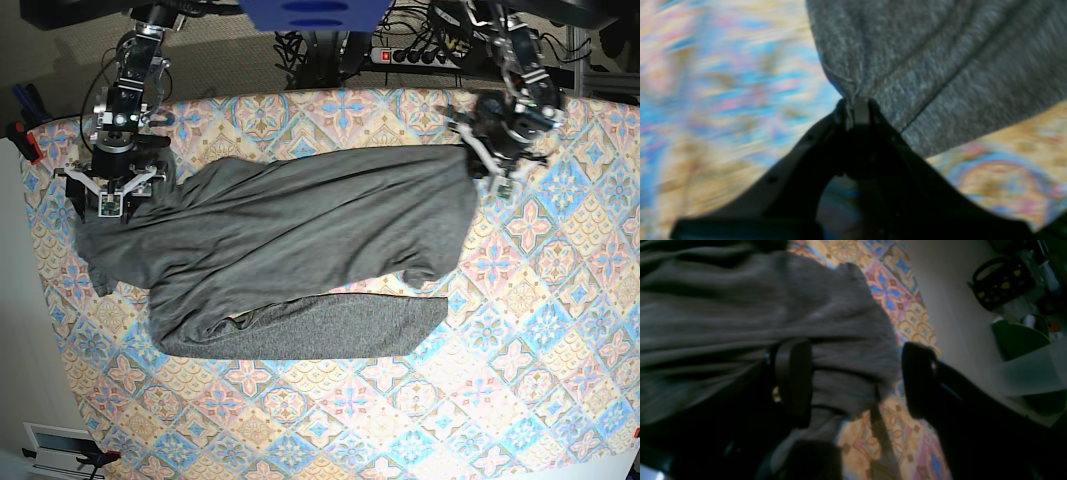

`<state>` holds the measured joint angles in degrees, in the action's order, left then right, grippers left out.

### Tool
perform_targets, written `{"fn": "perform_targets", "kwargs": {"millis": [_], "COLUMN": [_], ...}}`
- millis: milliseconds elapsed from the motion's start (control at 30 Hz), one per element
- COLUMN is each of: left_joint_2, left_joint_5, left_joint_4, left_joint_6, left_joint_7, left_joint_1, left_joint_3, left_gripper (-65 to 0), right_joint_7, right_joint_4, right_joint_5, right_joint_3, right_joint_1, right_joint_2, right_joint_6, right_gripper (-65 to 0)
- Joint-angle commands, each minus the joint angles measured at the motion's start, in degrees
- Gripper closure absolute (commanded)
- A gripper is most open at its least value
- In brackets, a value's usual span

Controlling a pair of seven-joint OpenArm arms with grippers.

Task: Layout the t-shirt on the table in an organized manner, then fold the t-shirt properly
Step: 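Pull the shirt edges apart with both grippers to spread it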

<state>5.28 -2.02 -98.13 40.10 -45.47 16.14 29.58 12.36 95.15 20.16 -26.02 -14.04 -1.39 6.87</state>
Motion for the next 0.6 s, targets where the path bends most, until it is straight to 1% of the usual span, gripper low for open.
{"fn": "perform_targets", "kwargs": {"millis": [0, 100, 167, 267, 333, 433, 500, 567], "left_joint_2": [1.0, 2.5, 2.6, 2.4, 2.4, 2.5, 3.6, 4.2], "left_joint_5": [-0.4, -0.4, 0.0, 0.1, 0.1, 0.2, 0.1, 0.0], "left_joint_4": [-0.7, -0.7, -0.5, 1.1, 1.2, 1.5, 1.6, 1.6], "left_joint_6": [-0.1, -0.1, -0.1, -0.1, -0.1, -0.1, -0.1, -0.1], "left_joint_7": [0.7, 0.7, 0.7, 0.6, 0.6, 0.6, 0.6, 0.6], "left_joint_1": [-0.4, -0.6, -1.9, -3.5, -3.6, -3.8, -3.9, -3.7], "left_joint_3": [0.1, 0.5, 2.9, 6.1, 6.8, 7.4, 7.4, 7.0], "left_gripper": [-2.3, -2.3, -2.4, -2.4, -2.4, -2.4, -2.4, -2.4], "right_joint_7": [-1.3, -1.2, -1.1, -1.3, -1.4, -1.2, -1.0, -1.0], "right_joint_4": [0.9, 0.8, 0.8, 1.2, 1.5, 1.4, 1.4, 1.4], "right_joint_5": [-0.3, -0.3, -0.3, -0.3, -1.4, -8.1, -12.1, -13.8], "right_joint_3": [-1.6, -4.4, -5.8, -5.9, -5.9, -6.7, -8.3, -9.1], "right_joint_1": [0.5, 0.5, 0.5, 0.5, 0.4, 0.4, 0.4, 0.4], "right_joint_2": [-0.5, 0.6, 1.4, 1.4, 1.9, 3.3, 3.3, 3.3], "right_joint_6": [-0.9, -0.9, -0.9, -0.2, 4.5, 10.6, 12.6, 13.4], "right_gripper": [-40.5, -40.5, -40.5, -40.5, -40.5, -40.5, -40.5, -40.5]}}
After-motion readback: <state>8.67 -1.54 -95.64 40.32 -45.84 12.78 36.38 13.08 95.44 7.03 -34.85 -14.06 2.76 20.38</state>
